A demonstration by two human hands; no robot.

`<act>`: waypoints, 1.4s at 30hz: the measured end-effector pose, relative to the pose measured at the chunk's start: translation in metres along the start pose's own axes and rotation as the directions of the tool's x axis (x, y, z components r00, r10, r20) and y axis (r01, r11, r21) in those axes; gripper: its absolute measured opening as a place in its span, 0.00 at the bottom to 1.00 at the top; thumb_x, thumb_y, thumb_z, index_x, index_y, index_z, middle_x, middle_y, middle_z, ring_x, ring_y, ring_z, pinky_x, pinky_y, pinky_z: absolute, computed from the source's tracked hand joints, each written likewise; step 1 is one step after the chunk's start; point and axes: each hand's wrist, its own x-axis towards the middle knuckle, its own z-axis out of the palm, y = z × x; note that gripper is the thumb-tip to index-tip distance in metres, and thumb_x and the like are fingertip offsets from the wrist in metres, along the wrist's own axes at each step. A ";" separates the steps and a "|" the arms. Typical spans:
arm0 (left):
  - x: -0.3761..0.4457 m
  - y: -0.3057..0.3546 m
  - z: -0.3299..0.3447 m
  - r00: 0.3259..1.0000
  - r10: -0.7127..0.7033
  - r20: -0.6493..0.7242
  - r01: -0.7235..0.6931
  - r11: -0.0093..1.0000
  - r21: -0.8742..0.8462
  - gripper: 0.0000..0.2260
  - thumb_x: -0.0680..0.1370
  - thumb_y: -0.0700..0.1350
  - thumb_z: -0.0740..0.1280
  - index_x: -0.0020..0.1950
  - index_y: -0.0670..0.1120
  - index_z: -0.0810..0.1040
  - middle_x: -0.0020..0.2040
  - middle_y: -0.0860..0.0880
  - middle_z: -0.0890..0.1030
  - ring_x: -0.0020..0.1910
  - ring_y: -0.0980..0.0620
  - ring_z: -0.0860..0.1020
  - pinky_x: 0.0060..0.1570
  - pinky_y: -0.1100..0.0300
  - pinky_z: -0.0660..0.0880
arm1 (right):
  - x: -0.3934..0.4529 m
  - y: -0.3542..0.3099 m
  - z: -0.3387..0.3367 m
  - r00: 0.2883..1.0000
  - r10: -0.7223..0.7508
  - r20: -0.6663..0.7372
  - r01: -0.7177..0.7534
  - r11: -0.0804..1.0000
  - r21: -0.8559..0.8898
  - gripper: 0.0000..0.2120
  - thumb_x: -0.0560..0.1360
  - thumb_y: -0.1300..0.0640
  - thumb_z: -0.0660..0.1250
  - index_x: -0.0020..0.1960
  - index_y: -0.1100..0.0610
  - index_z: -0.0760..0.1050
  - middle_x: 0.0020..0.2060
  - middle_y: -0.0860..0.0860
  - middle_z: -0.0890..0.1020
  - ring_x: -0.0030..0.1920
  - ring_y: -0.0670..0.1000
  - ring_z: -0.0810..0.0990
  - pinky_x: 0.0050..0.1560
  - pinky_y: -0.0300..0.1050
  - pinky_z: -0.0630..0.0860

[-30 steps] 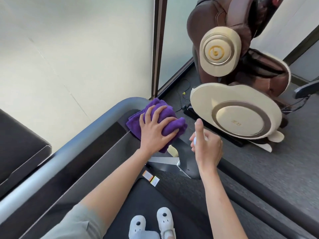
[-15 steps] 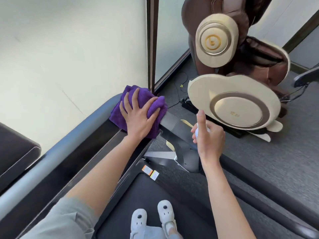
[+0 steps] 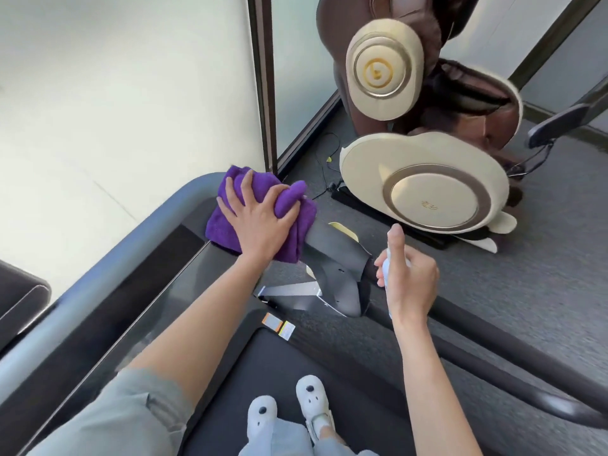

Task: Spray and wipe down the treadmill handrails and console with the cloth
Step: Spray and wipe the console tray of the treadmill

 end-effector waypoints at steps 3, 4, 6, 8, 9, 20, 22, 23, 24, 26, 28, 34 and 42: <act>-0.013 0.026 0.008 1.000 0.014 -0.019 -0.014 0.999 0.035 0.15 0.73 0.64 0.61 0.54 0.60 0.80 0.74 0.50 0.64 0.76 0.38 0.52 0.72 0.35 0.44 | -0.002 0.012 -0.016 0.998 0.023 -0.051 -0.023 1.000 -0.016 0.37 0.69 0.22 0.51 0.27 0.55 0.73 0.21 0.48 0.77 0.32 0.57 0.79 0.45 0.53 0.75; -0.023 0.034 0.011 0.998 0.062 -0.019 -0.061 0.997 0.043 0.16 0.73 0.64 0.61 0.53 0.60 0.81 0.73 0.50 0.66 0.75 0.37 0.54 0.72 0.35 0.45 | -0.003 0.016 -0.021 0.997 0.034 -0.064 -0.035 0.999 -0.019 0.37 0.69 0.22 0.51 0.27 0.55 0.73 0.21 0.48 0.77 0.32 0.57 0.79 0.45 0.53 0.75; -0.047 0.049 0.019 0.987 0.163 -0.017 -0.162 0.986 0.050 0.16 0.73 0.65 0.60 0.51 0.60 0.81 0.71 0.50 0.69 0.74 0.37 0.57 0.71 0.35 0.48 | -0.006 0.022 -0.028 0.995 0.058 -0.086 -0.060 0.998 -0.019 0.37 0.69 0.23 0.51 0.27 0.55 0.73 0.21 0.49 0.77 0.32 0.58 0.80 0.47 0.55 0.76; -0.070 0.062 0.027 0.968 0.252 -0.009 -0.251 0.967 0.051 0.16 0.73 0.65 0.61 0.51 0.59 0.81 0.69 0.50 0.71 0.73 0.38 0.60 0.70 0.35 0.50 | -0.010 0.025 -0.031 0.993 0.066 -0.098 -0.069 0.997 -0.023 0.37 0.69 0.23 0.51 0.27 0.55 0.73 0.21 0.49 0.77 0.33 0.58 0.80 0.47 0.55 0.77; -0.078 0.067 0.031 0.959 0.285 -0.005 -0.284 0.957 0.050 0.16 0.73 0.65 0.61 0.51 0.59 0.81 0.68 0.50 0.72 0.72 0.38 0.61 0.70 0.35 0.51 | -0.011 0.025 -0.032 0.993 0.063 -0.099 -0.065 0.998 -0.025 0.37 0.68 0.23 0.51 0.27 0.55 0.73 0.21 0.50 0.77 0.32 0.58 0.80 0.46 0.54 0.77; -0.010 0.002 0.000 0.995 0.076 -0.060 -0.075 0.997 0.016 0.17 0.74 0.64 0.60 0.54 0.60 0.80 0.69 0.51 0.70 0.71 0.40 0.62 0.67 0.39 0.57 | -0.022 0.022 -0.036 0.997 0.021 -0.070 -0.024 0.999 -0.036 0.35 0.69 0.23 0.50 0.26 0.53 0.73 0.21 0.48 0.77 0.32 0.54 0.80 0.45 0.51 0.76; -0.025 0.007 0.004 0.996 0.040 -0.081 -0.044 0.998 -0.044 0.16 0.73 0.63 0.60 0.53 0.58 0.81 0.68 0.51 0.71 0.69 0.40 0.64 0.61 0.41 0.63 | -0.027 0.023 -0.036 0.997 0.023 -0.076 -0.026 0.999 -0.037 0.35 0.69 0.23 0.50 0.25 0.52 0.72 0.21 0.48 0.77 0.31 0.54 0.80 0.43 0.50 0.76; -0.038 0.014 0.007 0.994 0.070 -0.084 -0.075 0.995 -0.064 0.15 0.73 0.62 0.61 0.52 0.57 0.81 0.67 0.50 0.72 0.67 0.39 0.65 0.58 0.42 0.64 | -0.031 0.023 -0.035 0.996 0.023 -0.081 -0.026 0.999 -0.039 0.35 0.69 0.23 0.50 0.25 0.52 0.72 0.21 0.48 0.77 0.30 0.53 0.79 0.43 0.49 0.75; -0.052 0.020 0.011 0.988 0.137 -0.076 -0.142 0.988 -0.067 0.14 0.74 0.61 0.62 0.51 0.56 0.81 0.66 0.49 0.73 0.65 0.38 0.67 0.55 0.43 0.65 | -0.034 0.023 -0.035 0.996 0.023 -0.084 -0.026 0.999 -0.041 0.35 0.69 0.23 0.50 0.25 0.51 0.72 0.20 0.47 0.77 0.30 0.53 0.79 0.42 0.49 0.75; -0.073 0.028 0.019 0.951 0.306 -0.053 -0.308 0.950 -0.055 0.13 0.75 0.58 0.63 0.52 0.54 0.81 0.64 0.47 0.75 0.62 0.37 0.68 0.52 0.45 0.66 | -0.041 0.025 -0.037 0.996 0.019 -0.087 -0.023 0.999 -0.044 0.35 0.69 0.23 0.50 0.25 0.51 0.72 0.20 0.46 0.77 0.30 0.53 0.79 0.42 0.50 0.75; -0.078 0.031 0.019 0.940 0.337 -0.049 -0.340 0.937 -0.078 0.15 0.76 0.58 0.62 0.53 0.52 0.81 0.63 0.46 0.76 0.61 0.37 0.69 0.51 0.45 0.67 | -0.049 0.027 -0.043 0.995 0.015 -0.100 -0.021 0.998 -0.057 0.35 0.69 0.23 0.49 0.25 0.52 0.72 0.20 0.46 0.76 0.30 0.53 0.79 0.42 0.49 0.74; -0.085 0.025 -0.009 0.986 0.151 -0.075 -0.166 0.944 -0.284 0.15 0.75 0.59 0.62 0.52 0.52 0.82 0.64 0.51 0.75 0.60 0.41 0.69 0.53 0.54 0.61 | -0.060 0.039 -0.079 0.985 0.044 -0.167 -0.061 0.993 -0.103 0.35 0.73 0.26 0.52 0.26 0.54 0.72 0.19 0.46 0.75 0.30 0.54 0.80 0.41 0.47 0.71; -0.131 0.040 -0.009 0.995 0.003 -0.097 -0.036 0.940 -0.340 0.13 0.76 0.57 0.65 0.54 0.52 0.81 0.64 0.51 0.74 0.62 0.43 0.69 0.59 0.49 0.63 | -0.021 0.060 -0.136 0.996 -0.069 -0.063 0.054 0.977 -0.206 0.37 0.81 0.30 0.56 0.29 0.58 0.75 0.24 0.52 0.79 0.32 0.57 0.82 0.40 0.46 0.69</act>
